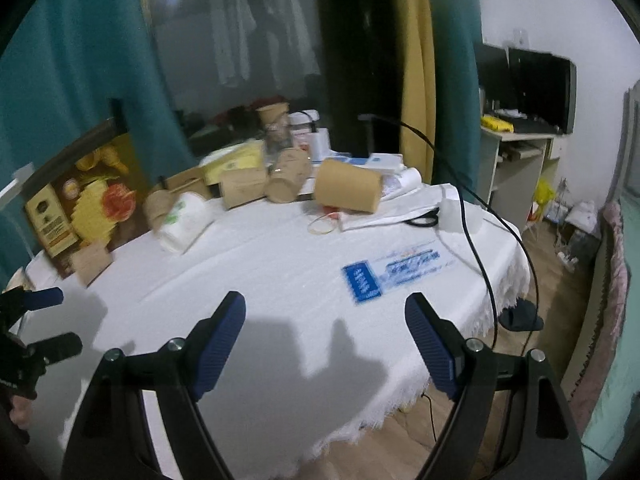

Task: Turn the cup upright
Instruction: 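Reach the left gripper to the tipped brown paper cup and grasp it, then lift the brown cup with the left gripper and rotate it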

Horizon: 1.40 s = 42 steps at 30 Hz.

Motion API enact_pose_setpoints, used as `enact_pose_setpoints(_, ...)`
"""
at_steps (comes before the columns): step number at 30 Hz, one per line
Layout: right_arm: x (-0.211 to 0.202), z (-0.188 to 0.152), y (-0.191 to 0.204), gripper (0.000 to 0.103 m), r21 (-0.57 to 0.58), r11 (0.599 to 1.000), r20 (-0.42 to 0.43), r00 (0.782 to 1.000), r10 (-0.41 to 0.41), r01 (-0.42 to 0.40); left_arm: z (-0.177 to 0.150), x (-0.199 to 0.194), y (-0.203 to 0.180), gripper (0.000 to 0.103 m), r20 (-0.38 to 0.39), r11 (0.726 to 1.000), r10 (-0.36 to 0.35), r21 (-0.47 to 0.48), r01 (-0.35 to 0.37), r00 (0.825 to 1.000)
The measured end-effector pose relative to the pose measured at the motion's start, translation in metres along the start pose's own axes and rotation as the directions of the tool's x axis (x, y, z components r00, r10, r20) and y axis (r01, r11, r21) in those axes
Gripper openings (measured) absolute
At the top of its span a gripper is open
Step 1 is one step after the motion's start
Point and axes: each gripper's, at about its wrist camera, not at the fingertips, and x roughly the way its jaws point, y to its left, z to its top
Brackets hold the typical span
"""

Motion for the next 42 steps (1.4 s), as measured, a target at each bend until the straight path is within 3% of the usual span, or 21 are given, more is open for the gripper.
enact_pose_setpoints(5,0.049,0.034,-0.034,0.080,0.049,0.999,0.002,1.000,0.014,-0.014,0.075,0.059,-0.007,0.103,-0.026,0.995,-0.092,0.023,0.092,0.995)
enact_pose_setpoints(9,0.079,0.055,-0.047,0.080,0.077,0.997,0.022,1.000,0.003,-0.005,0.126,0.119,-0.005,0.103,-0.040,0.998,-0.068,0.004,0.068,0.997)
enact_pose_setpoints(14,0.095,0.078,-0.053,0.080,0.074,0.997,0.077,0.997,-0.023,0.017,0.165,0.163,-0.006,0.102,-0.032,0.998,-0.060,-0.009,0.060,0.998)
enact_pose_setpoints(17,0.100,0.084,-0.058,0.080,0.078,0.997,0.101,0.994,-0.034,0.026,0.189,0.185,-0.010,0.096,-0.014,0.998,-0.064,0.012,0.064,0.998)
enact_pose_setpoints(21,0.105,0.082,-0.069,0.080,0.112,0.993,0.099,0.995,-0.031,0.020,0.219,0.223,-0.008,0.079,-0.025,0.999,-0.032,-0.006,0.032,0.999)
enact_pose_setpoints(30,0.105,0.068,-0.088,0.080,0.147,0.989,0.082,0.996,-0.030,0.018,0.238,0.269,-0.014,0.074,-0.078,0.999,0.012,0.033,-0.009,0.997)
enact_pose_setpoints(33,0.106,0.063,-0.093,0.080,0.166,0.986,0.056,0.998,-0.009,0.000,0.240,0.275,-0.017,0.061,-0.100,0.999,0.020,0.047,-0.015,0.995)
enact_pose_setpoints(37,0.097,0.061,-0.093,0.080,0.171,0.985,0.053,0.999,-0.004,-0.005,0.241,0.264,-0.014,0.060,-0.084,1.000,0.003,0.021,-0.002,0.996)
enact_pose_setpoints(42,0.069,0.064,-0.079,0.080,0.159,0.987,0.085,0.996,0.004,-0.017,0.236,0.216,-0.011,0.060,-0.023,1.000,-0.020,0.003,0.020,1.000)
